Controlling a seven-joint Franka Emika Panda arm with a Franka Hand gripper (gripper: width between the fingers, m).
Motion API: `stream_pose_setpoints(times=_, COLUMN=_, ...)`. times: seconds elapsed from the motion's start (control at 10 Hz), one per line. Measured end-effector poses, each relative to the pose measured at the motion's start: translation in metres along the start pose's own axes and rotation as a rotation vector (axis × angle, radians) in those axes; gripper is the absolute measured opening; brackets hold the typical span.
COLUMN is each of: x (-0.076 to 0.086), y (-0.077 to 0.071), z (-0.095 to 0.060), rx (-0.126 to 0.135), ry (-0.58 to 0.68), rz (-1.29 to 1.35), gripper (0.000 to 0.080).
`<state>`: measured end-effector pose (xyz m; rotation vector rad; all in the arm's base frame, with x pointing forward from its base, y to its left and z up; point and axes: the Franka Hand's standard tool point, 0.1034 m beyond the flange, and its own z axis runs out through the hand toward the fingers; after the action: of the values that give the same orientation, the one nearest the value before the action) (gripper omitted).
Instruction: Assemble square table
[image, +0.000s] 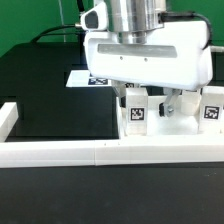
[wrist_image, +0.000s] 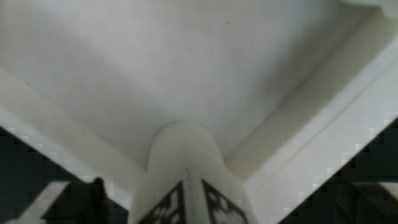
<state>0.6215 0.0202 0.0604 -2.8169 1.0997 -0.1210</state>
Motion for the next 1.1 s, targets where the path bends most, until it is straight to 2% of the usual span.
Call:
stream_pose_setpoints(times=0.2, x=0.003, y=0.002, z=-0.001, rx=-0.006, ry=0.0, rz=-0.211, gripper=0.0648)
stream_pose_setpoints(times=0.3, x=0.013, y=0.003, z=-0.006, rx=-0.019, ry=0.013, rz=-0.389, gripper=0.0649)
stream_pose_setpoints(times=0.5, x=0.015, y=0.003, z=-0.008, rx=-0.053, ry=0.026, rz=-0.663, gripper=0.0649)
stream_pose_setpoints(times=0.6, x=0.015, y=0.003, z=-0.008, rx=-0.067, ry=0.025, rz=-0.756, gripper=0.0649)
stream_pose_setpoints(times=0.7, x=0.015, y=0.003, z=-0.008, rx=-0.065, ry=0.026, rz=-0.736, gripper=0.0649)
stream_pose_setpoints(times=0.8, x=0.015, y=0.003, z=-0.008, rx=-0.065, ry=0.027, rz=-0.715, gripper=0.0542)
stream_pose_setpoints(times=0.9, x=0.015, y=0.003, z=-0.007, rx=-0.065, ry=0.027, rz=-0.714, gripper=0.0542)
stream_pose_setpoints(times=1.0, x=0.015, y=0.002, z=-0.007, rx=-0.062, ry=0.028, rz=-0.662, gripper=0.0361)
stream_pose_setpoints(times=1.1, x=0.015, y=0.003, z=-0.007, rx=-0.06, ry=0.031, rz=-0.574, gripper=0.0285)
